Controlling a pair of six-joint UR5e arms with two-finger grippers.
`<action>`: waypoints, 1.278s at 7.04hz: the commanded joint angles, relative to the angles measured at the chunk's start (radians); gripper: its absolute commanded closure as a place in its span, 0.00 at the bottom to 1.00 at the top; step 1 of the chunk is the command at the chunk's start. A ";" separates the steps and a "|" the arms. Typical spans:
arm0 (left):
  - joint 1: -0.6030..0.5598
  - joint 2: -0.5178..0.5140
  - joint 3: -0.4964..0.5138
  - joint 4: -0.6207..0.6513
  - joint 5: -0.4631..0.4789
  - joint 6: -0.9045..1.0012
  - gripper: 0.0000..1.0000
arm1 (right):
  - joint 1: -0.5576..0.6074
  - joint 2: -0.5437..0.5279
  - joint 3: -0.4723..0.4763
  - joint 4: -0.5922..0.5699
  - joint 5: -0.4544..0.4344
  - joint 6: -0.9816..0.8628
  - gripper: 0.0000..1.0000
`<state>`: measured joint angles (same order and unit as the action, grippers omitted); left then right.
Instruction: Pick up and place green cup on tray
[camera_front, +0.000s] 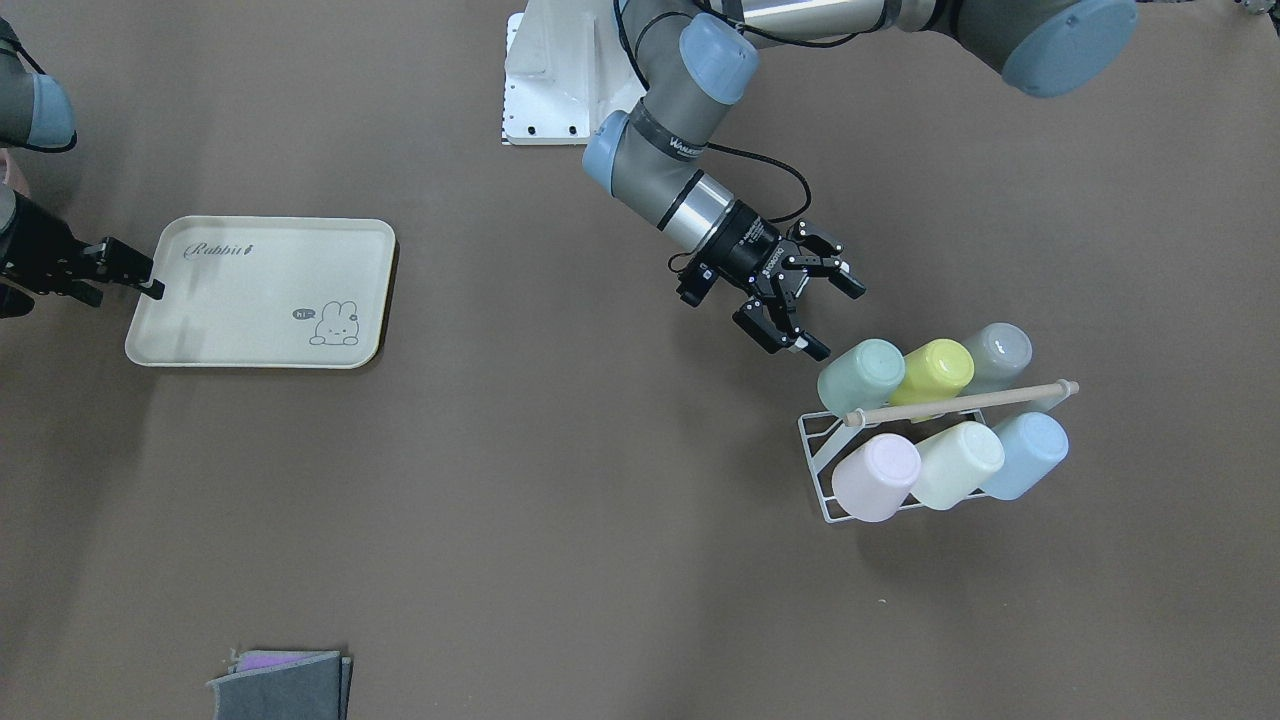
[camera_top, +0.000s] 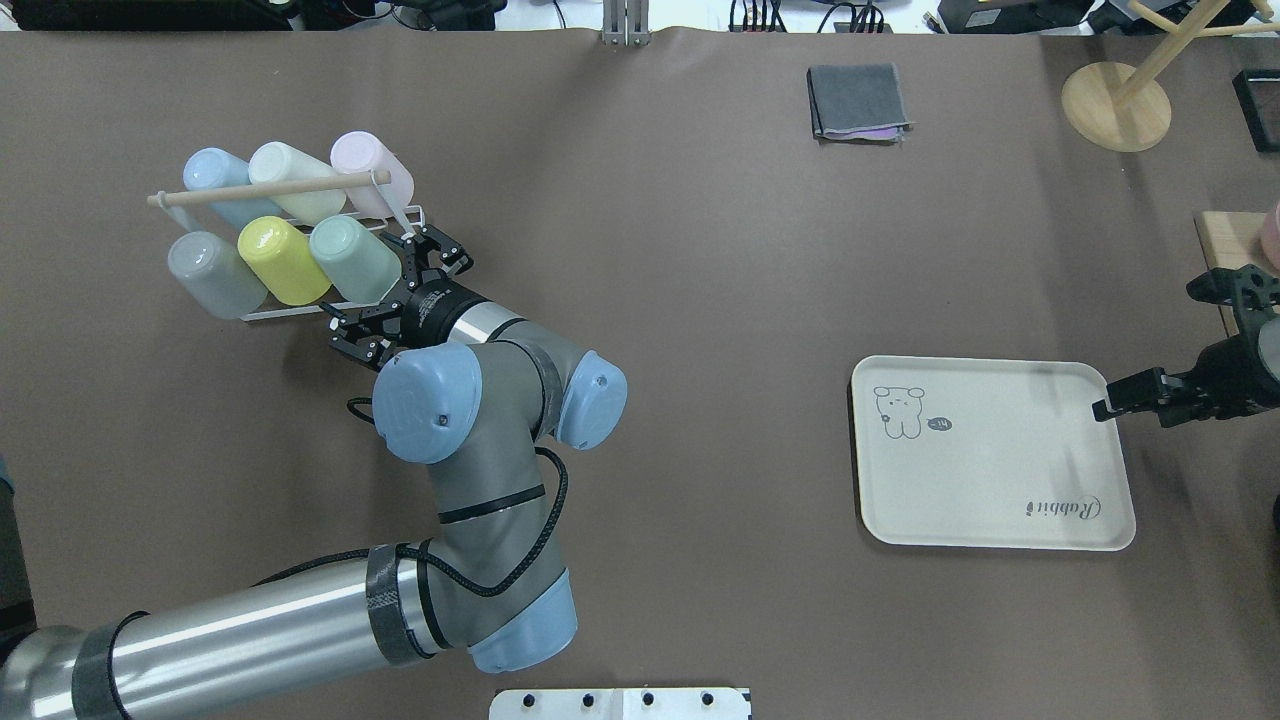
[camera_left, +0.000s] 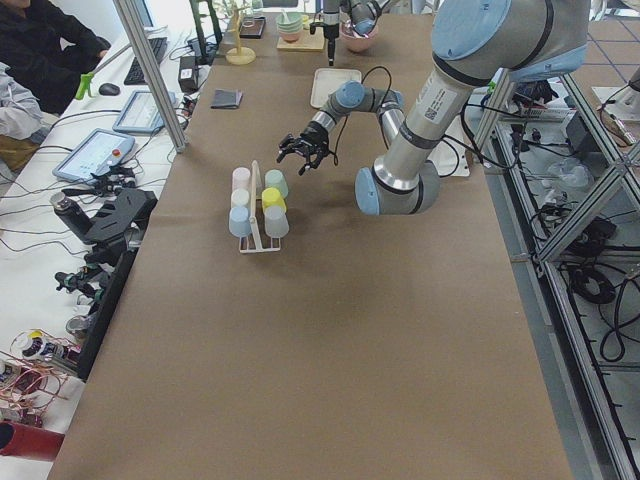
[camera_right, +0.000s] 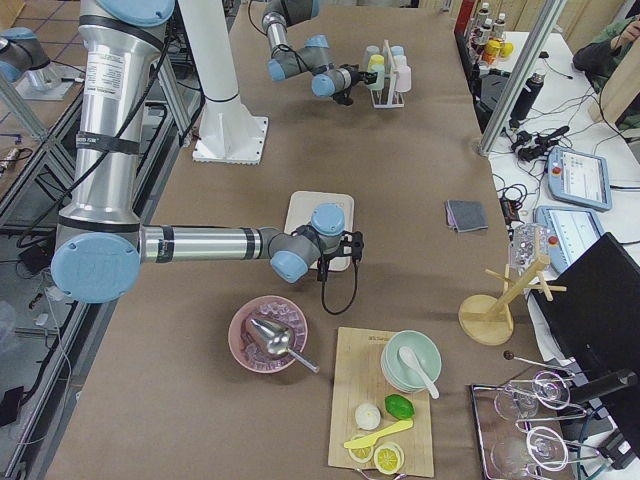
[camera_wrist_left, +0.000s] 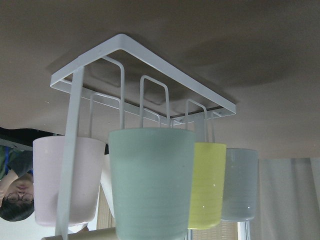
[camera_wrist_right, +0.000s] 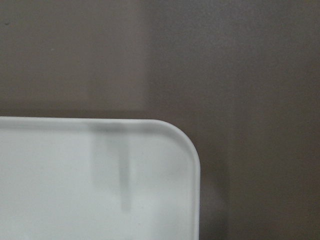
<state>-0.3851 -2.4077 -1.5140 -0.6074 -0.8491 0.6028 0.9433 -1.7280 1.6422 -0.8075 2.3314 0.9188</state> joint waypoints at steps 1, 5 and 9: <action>0.011 0.004 0.040 0.000 0.044 -0.001 0.02 | -0.032 0.001 -0.001 -0.039 -0.012 0.002 0.17; 0.015 0.004 0.155 -0.012 0.155 -0.015 0.03 | -0.052 0.005 0.011 -0.079 -0.017 0.002 0.43; 0.015 0.002 0.207 -0.020 0.183 -0.041 0.03 | -0.060 0.008 0.016 -0.076 -0.012 0.000 0.63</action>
<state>-0.3697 -2.4040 -1.3254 -0.6235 -0.6800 0.5795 0.8821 -1.7199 1.6548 -0.8841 2.3147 0.9201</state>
